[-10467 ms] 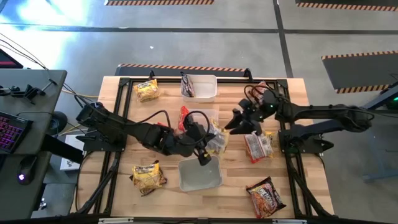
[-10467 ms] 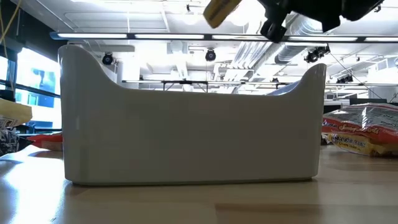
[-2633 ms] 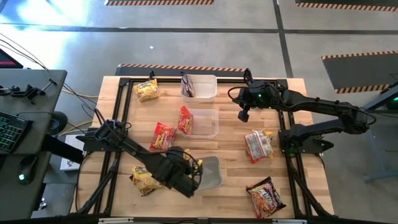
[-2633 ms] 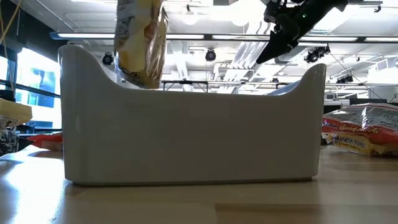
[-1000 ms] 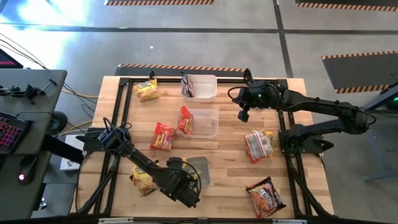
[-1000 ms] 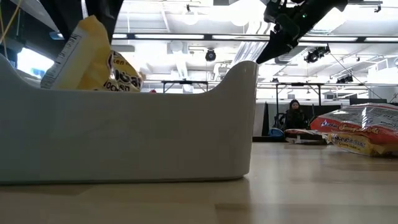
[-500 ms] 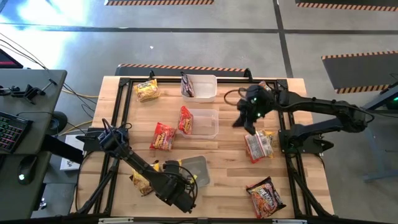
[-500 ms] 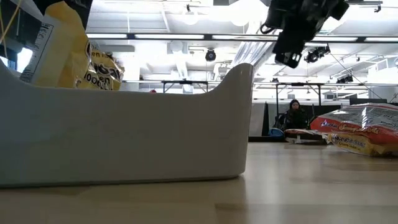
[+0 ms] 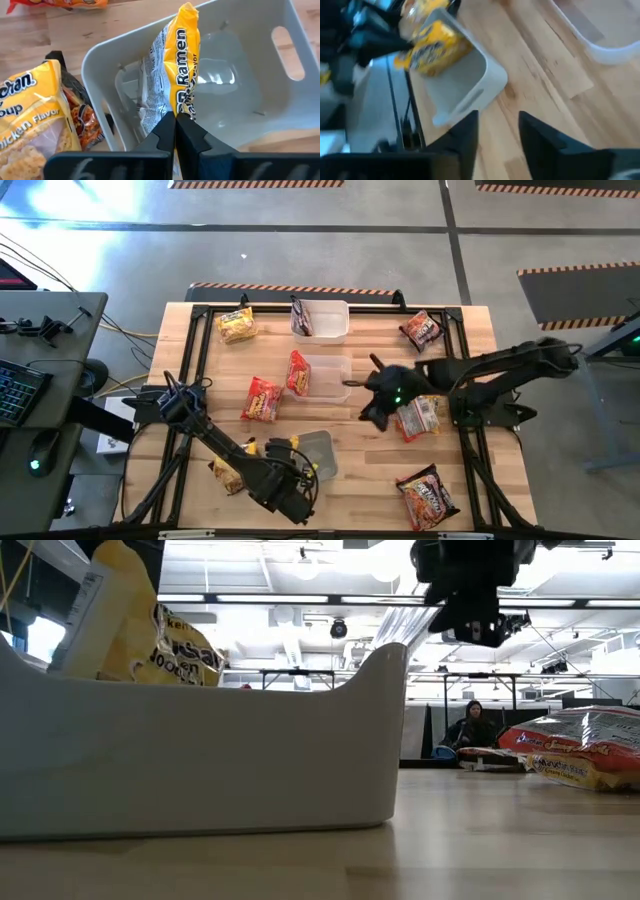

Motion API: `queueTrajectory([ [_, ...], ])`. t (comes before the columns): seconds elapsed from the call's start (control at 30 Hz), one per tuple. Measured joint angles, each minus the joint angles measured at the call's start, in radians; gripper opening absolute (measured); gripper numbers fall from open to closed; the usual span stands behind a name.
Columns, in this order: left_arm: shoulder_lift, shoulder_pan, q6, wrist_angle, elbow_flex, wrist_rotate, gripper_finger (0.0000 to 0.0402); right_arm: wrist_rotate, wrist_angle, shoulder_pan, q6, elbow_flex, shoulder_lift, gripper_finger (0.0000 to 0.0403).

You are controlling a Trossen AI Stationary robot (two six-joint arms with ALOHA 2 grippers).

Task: Sort Maruchan noodles
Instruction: Put the yellow noodle pack into the gray bin

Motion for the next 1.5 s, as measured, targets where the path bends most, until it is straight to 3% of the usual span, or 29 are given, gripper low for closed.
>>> queueTrajectory([
  [0.13, -0.014, -0.016, -0.012, 0.029, 0.0, -0.014, 0.0, 0.092, 0.092, 0.075, 0.155, 0.0, 0.065, 0.0182],
  [0.27, -0.016, -0.047, -0.069, 0.027, 0.0, -0.07, 0.0, 0.139, 0.165, 0.121, 0.18, 0.0, 0.138, 0.0209],
  [0.53, -0.009, -0.074, -0.108, 0.003, 0.0, -0.122, 0.0, 0.134, 0.223, 0.164, 0.21, 0.0, 0.268, 0.0212],
  [0.9, -0.009, -0.072, -0.069, 0.0, 0.0, -0.174, 0.0, 0.192, 0.442, 0.18, 0.261, 0.012, 0.382, 0.0211],
  [1.07, -0.009, -0.073, -0.069, 0.017, 0.0, -0.174, 0.0, 0.214, 0.381, 0.18, 0.218, 0.112, 0.451, 0.0211],
  [1.27, -0.009, -0.084, -0.068, 0.021, 0.0, -0.178, 0.0, 0.271, 0.142, 0.18, 0.204, 0.271, 0.55, 0.0201],
  [1.5, -0.009, -0.098, -0.102, 0.023, 0.0, -0.194, 0.0, 0.276, 0.094, 0.177, 0.188, 0.301, 0.573, 0.0139],
])
